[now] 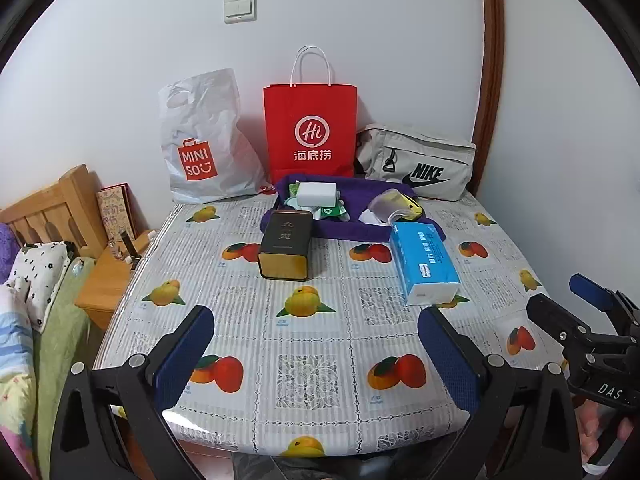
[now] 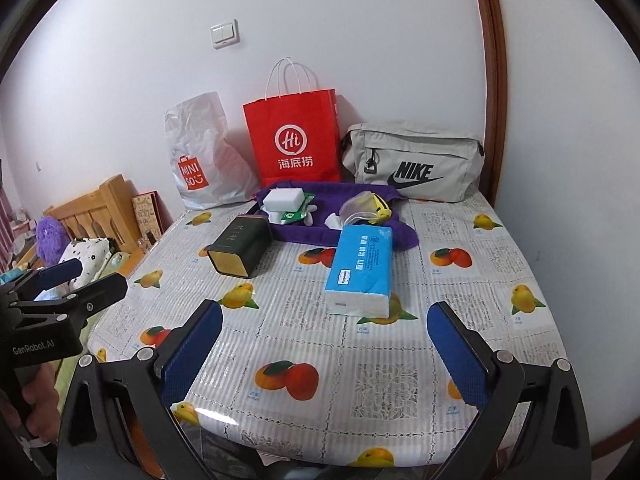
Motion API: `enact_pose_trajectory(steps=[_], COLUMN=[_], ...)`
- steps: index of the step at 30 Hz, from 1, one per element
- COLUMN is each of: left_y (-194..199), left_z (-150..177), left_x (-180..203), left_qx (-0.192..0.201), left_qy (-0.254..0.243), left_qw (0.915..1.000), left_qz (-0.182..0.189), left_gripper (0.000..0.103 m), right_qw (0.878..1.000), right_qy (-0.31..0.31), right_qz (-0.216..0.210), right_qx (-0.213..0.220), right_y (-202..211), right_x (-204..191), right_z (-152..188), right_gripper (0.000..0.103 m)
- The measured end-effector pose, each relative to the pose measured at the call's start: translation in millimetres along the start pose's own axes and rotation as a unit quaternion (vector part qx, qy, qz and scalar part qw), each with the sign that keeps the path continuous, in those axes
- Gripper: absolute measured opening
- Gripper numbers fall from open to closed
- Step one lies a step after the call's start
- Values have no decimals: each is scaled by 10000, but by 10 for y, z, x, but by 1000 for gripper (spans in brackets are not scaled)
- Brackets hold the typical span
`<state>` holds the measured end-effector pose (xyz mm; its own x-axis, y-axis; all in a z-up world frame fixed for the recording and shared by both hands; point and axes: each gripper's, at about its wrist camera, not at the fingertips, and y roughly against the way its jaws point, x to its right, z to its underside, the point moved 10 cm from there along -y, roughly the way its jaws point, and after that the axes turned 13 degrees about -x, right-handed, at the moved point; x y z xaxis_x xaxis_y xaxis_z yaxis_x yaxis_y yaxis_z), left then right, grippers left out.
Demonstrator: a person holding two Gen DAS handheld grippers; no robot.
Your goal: Organize soft objects
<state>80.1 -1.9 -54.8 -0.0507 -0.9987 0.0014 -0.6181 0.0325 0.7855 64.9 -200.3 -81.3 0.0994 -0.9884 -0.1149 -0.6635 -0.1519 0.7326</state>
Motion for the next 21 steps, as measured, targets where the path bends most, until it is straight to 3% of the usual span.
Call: enact_pose_trajectory(steps=[21], left_y=[-84], left_z=[73], left_x=[38], left_qx=[-116], left_qy=[-109], left_qw=[9999], left_qz=[-41], left_gripper=[103], right_qw=[10000], right_qy=[-32], right_qz=[-41], right_qx=[-77], right_y=[-41], right_x=[-18], right_z=[55], right_gripper=[101])
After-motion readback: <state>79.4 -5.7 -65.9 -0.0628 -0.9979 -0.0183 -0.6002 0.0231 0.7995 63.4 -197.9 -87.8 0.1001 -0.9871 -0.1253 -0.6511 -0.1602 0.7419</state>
